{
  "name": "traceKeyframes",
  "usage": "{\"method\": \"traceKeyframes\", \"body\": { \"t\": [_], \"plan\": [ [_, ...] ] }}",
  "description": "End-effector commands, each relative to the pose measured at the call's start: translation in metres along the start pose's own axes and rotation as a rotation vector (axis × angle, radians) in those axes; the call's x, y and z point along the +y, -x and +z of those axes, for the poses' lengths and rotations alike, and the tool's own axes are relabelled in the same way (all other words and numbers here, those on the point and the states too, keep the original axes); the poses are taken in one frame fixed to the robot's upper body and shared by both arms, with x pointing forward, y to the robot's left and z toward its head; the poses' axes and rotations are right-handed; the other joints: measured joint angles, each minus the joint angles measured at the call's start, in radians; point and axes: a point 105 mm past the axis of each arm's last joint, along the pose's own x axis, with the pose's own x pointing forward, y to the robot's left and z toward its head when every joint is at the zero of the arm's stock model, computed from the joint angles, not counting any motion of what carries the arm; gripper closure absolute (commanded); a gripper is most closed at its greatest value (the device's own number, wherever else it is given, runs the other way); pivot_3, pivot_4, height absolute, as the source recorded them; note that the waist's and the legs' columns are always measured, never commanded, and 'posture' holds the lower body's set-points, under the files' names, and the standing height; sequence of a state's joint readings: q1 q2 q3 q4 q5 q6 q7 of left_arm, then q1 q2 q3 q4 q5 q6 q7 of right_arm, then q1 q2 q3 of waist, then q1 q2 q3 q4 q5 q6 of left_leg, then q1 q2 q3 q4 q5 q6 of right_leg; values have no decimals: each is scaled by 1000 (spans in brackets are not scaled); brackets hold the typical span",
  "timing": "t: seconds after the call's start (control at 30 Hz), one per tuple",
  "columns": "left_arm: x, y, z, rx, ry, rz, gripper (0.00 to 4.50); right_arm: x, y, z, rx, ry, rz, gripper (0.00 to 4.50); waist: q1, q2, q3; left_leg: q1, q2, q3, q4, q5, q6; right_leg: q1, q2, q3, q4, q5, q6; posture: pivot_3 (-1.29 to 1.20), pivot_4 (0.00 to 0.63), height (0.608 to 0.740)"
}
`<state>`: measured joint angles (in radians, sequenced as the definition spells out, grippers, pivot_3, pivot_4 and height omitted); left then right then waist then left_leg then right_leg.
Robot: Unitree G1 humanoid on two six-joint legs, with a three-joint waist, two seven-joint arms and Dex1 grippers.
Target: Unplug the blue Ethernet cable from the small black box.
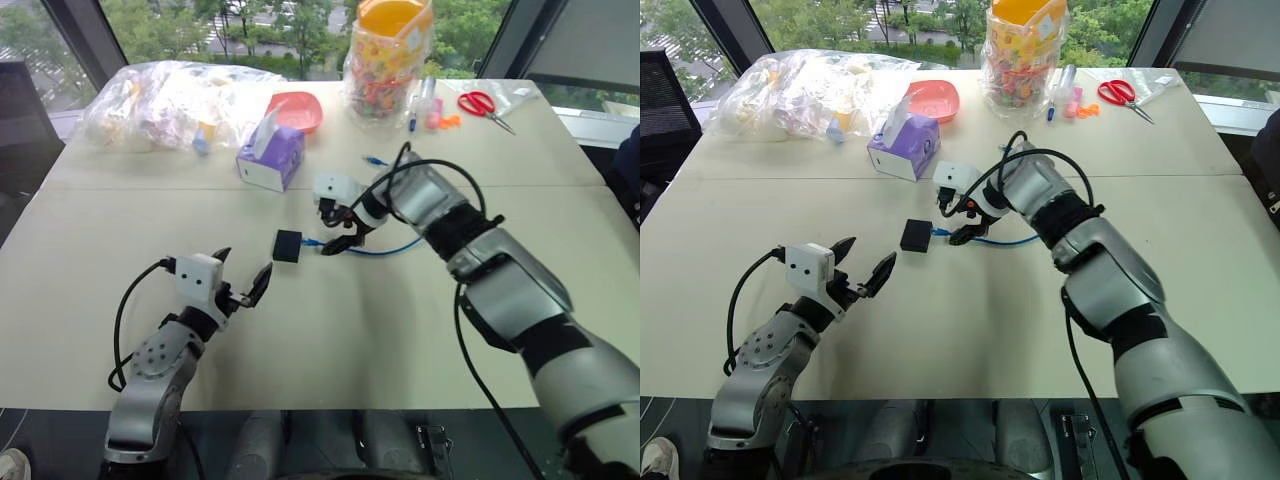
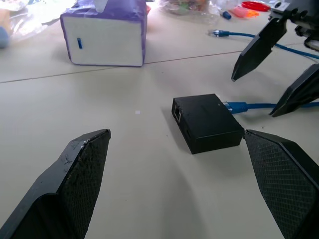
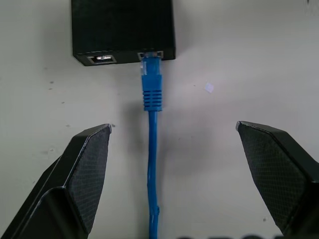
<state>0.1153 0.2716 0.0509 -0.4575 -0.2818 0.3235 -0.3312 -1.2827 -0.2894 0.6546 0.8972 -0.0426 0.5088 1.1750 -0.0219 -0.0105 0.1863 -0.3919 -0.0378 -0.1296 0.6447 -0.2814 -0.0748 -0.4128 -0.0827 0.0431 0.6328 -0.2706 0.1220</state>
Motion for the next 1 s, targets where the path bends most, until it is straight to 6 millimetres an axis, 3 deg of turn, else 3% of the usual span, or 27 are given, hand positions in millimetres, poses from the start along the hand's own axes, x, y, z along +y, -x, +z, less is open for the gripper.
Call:
{"method": "traceKeyframes", "body": {
  "t": [0.03,0.2,0.23,0.3,0.5,0.53,0.67,0.73,0.8,0.9,1.0],
  "plan": [
    [-1,5,14,-52,-25,14,27,-6,1,10,-7,13,-23,258,-1,0,0,0,0,0,0,0,0,0,0,0,0,0,0,0,150,740],
    [1,9,13,-50,-22,36,27,2,-10,17,-8,11,10,258,-3,0,0,1,0,0,0,-1,1,0,1,0,2,1,-1,0,150,740],
    [1,9,13,-49,-21,39,8,3,-12,19,-9,14,13,518,-4,0,0,1,0,0,0,-1,1,0,1,0,2,1,-1,0,150,740],
    [2,11,13,-47,-21,43,0,5,-15,20,-7,19,17,1159,-12,0,0,2,0,0,0,-1,1,0,1,0,3,1,-1,0,150,740],
    [9,12,13,-44,-13,61,0,12,-20,27,-7,16,44,4197,-23,0,0,2,0,-1,0,-1,1,0,1,0,4,1,-1,0,150,740],
    [10,11,13,-42,-8,60,0,13,-21,28,-9,19,46,4469,-23,0,0,2,0,-1,0,-1,1,0,1,0,4,1,-1,0,150,740],
    [9,9,13,-21,35,-5,0,15,-15,39,-72,45,37,4469,-23,0,0,2,0,-1,1,-1,1,0,1,0,5,1,-1,0,150,740],
    [6,7,17,-4,72,-81,0,13,-1,60,-249,117,-20,4469,-22,0,0,2,0,-1,1,-1,1,-1,1,0,5,1,-1,0,150,740],
    [4,5,24,3,112,-146,0,10,15,69,-376,176,-114,4469,-19,0,0,1,0,-1,1,-1,1,-1,1,0,6,1,-1,0,150,740],
    [1,4,36,5,163,-232,0,8,34,65,-473,314,-274,4469,-19,0,0,1,0,-2,2,-1,1,-1,1,0,7,1,-1,0,150,740],
    [-4,2,59,8,253,-381,0,2,62,43,-502,518,-605,4469,-8,-1,-1,1,0,-3,3,-1,1,0,1,-1,7,1,-1,0,150,740]
  ]
}}
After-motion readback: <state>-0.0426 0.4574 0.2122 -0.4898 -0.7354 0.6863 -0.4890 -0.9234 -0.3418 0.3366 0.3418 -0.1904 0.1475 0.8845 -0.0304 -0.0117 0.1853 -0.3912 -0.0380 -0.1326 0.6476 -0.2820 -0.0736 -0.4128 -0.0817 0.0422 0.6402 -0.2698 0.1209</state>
